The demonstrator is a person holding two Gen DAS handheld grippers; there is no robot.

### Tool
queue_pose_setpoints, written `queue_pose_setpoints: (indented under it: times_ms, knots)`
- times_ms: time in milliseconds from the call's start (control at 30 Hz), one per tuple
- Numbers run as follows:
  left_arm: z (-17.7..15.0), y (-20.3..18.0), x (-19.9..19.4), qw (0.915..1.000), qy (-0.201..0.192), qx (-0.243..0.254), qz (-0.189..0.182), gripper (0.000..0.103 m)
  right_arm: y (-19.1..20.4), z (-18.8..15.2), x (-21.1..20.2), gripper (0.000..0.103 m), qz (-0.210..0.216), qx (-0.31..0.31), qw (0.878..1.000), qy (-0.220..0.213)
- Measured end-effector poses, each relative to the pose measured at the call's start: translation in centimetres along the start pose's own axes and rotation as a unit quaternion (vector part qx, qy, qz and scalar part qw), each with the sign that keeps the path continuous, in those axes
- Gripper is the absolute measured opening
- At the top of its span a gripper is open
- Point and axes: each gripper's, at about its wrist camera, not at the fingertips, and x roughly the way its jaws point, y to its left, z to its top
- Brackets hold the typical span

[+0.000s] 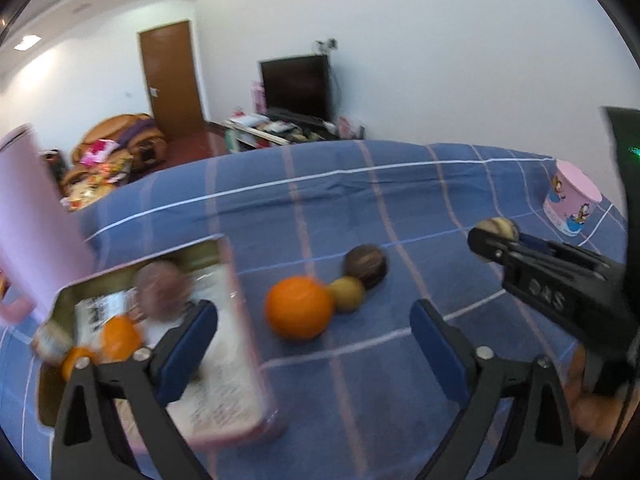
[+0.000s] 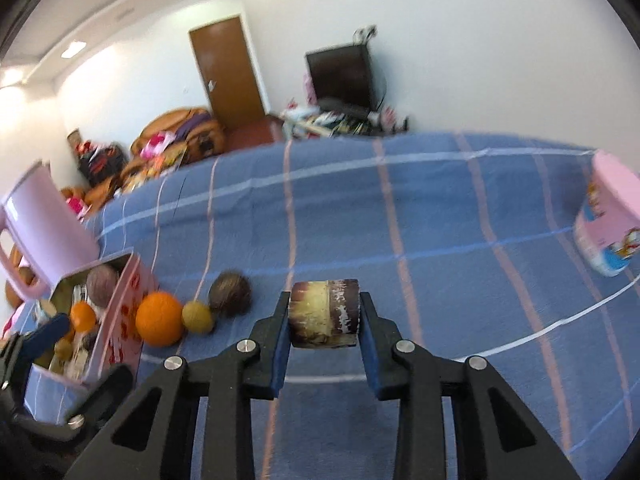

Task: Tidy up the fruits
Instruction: 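Grasp the dark brown round fruit with the left tool while the right tool holds the slice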

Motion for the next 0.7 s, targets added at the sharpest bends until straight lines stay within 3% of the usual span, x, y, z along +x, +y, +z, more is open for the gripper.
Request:
queue_pose_setpoints:
  times_ms: [100,300,533,700]
  knots:
    - [1.9,-1.2,2.3,0.9992,0.027,0.011,-0.025,0.087,-0.9,0.8,-0.8,0.033,-0.021,0.011,0.999,-0.022]
    - [3.2,-3.1,7.4,0.9949,0.091,0.025,-0.035,0.064,-2.6,1.6,-1.4,0.033,-0.040,0.032,0.998,-0.040]
    - [3.0,-4.4,9.2,0.9931,0.103,0.056,0.000,0.055,-2.8,1.6,-1.1,0.033,-0.039,0.034,0.998,-0.031]
    - [3.6,-4.3,9.8,0.9919,0.116,0.036,-0.036,0.046,-2.7,1.5,-0.9,0.033,-0.039,0.031,0.998,-0.030]
